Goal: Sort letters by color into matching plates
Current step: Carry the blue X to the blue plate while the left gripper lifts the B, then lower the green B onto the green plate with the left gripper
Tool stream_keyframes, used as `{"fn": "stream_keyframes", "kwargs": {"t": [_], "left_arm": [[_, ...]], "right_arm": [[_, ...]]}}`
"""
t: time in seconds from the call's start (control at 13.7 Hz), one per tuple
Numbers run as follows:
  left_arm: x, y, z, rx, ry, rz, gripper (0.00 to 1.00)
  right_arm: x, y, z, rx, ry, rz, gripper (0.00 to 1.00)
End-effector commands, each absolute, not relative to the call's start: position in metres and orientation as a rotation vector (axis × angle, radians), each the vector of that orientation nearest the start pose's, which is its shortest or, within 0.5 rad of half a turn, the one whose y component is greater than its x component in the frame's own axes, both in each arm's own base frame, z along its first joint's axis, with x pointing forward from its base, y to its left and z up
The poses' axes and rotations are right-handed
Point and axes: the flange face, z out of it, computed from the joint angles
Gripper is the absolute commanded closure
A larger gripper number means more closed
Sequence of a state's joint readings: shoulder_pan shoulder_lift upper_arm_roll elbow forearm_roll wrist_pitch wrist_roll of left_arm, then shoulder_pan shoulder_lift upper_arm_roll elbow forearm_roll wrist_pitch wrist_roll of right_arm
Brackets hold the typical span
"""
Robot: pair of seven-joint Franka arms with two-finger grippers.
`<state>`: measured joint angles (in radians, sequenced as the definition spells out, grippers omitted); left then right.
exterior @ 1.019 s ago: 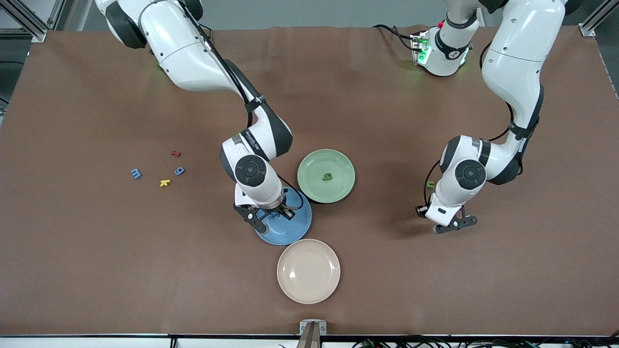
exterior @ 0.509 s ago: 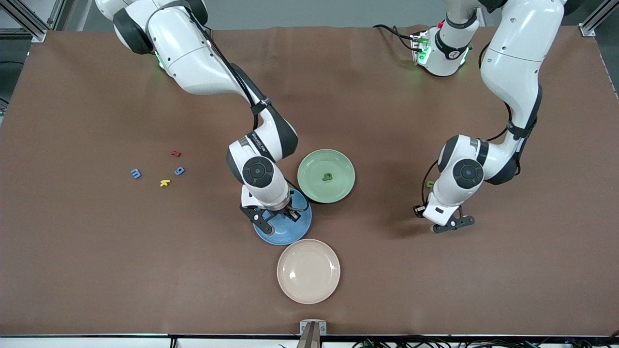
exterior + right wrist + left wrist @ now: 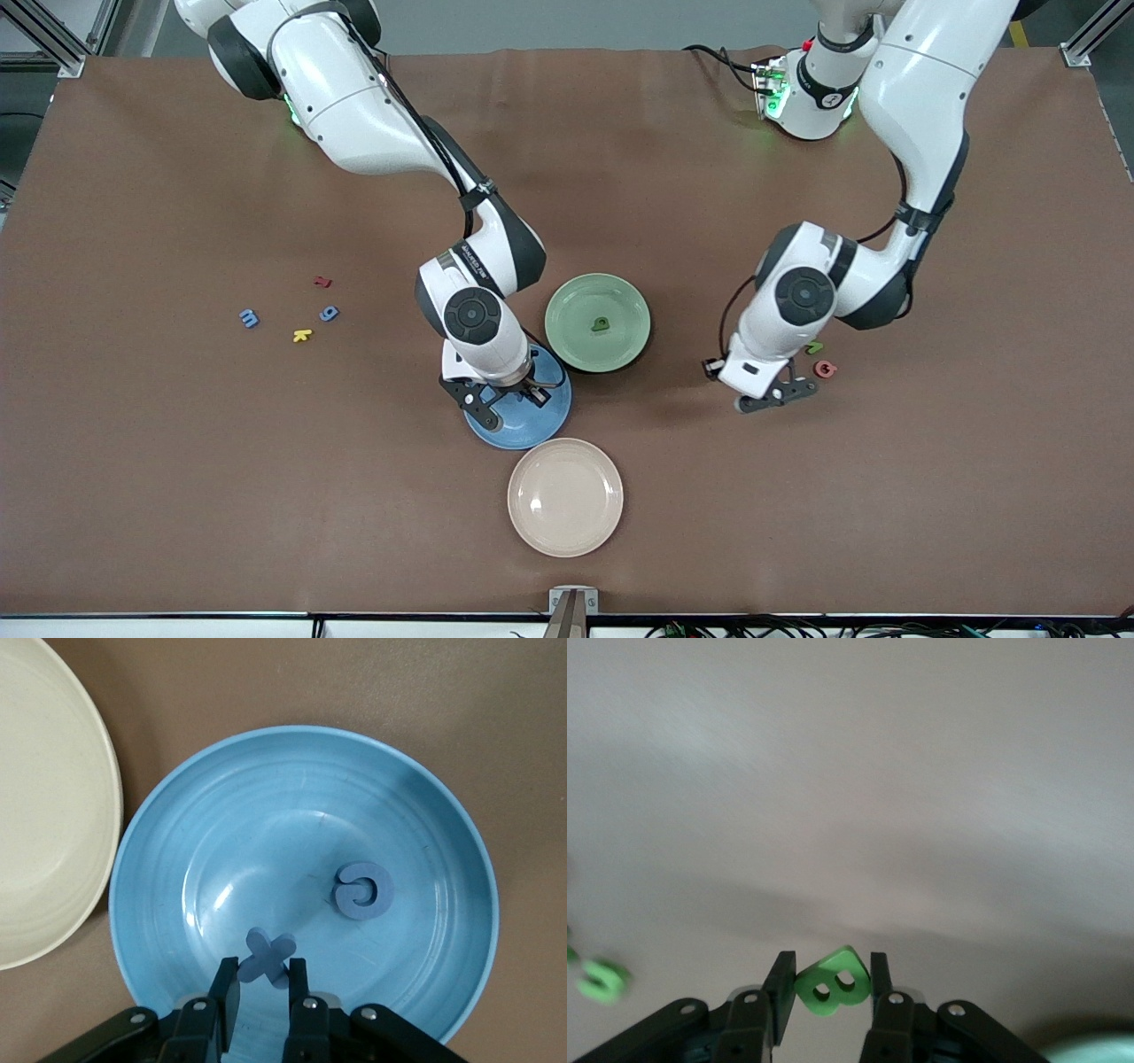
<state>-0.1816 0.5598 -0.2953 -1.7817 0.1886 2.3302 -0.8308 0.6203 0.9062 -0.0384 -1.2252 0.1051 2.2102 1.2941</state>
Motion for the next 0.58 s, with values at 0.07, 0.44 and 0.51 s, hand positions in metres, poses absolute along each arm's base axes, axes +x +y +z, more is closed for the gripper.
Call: {"fn": "stream_keyframes", "kwargs": {"t": [0.07, 0.44, 0.51], "left_arm": [[0.561, -0.365, 0.269, -3.152, -0.498, 0.025, 0.8], [0.508, -0.448, 0.248, -3.143, -0.524, 0.075, 0.8], [0.503, -0.46, 0.244, -3.144, -0.526, 0.081, 0.8]], "right_arm": [[0.636, 0.435, 0.23, -2.815, 1.145, -0.017, 1.0], [0.636, 0.435, 0.226, -2.818, 1.147, -0.013, 1.0], [0.636, 0.435, 0.226, -2.818, 1.147, -0.013, 0.99]]}}
